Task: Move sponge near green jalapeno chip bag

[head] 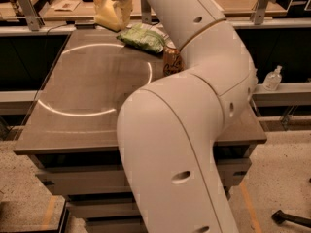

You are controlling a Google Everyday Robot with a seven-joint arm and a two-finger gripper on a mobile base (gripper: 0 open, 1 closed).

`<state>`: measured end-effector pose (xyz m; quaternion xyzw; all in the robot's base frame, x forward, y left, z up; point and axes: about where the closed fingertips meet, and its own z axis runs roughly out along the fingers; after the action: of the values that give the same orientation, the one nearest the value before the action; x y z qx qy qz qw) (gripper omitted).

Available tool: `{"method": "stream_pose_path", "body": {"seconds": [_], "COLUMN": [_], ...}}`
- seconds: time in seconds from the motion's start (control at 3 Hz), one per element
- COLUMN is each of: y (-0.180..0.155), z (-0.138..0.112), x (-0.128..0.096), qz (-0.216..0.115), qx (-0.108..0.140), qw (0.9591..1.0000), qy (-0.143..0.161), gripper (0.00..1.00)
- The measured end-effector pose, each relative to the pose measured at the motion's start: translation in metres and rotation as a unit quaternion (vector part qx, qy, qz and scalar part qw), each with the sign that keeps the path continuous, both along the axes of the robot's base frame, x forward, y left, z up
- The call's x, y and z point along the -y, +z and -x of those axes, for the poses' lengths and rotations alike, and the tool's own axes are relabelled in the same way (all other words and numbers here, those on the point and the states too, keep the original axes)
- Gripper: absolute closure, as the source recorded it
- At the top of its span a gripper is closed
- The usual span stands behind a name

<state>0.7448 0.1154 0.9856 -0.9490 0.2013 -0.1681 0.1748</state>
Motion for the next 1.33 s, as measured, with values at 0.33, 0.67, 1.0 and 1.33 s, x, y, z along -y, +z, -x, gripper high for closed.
{"method": "stream_pose_path", "body": {"seconds": [0.33, 0.67, 1.0, 1.33], "y": [-0.011, -0.030, -0.057, -0.086], "z": [-0.023, -0.041, -0.053, -0.058], "x": [0.023, 0.044, 0.059, 0.071], "qz": [-0.011, -0.013, -0.009, -0.030], "qx": [0.004, 0.002, -0.013, -0.039], "qw": [0.9999, 0.9997, 0.9995, 0.9984], "qy": [-0.011, -0.021, -0.027, -0.029], "gripper": [1.00, 1.00, 1.00, 1.00]}}
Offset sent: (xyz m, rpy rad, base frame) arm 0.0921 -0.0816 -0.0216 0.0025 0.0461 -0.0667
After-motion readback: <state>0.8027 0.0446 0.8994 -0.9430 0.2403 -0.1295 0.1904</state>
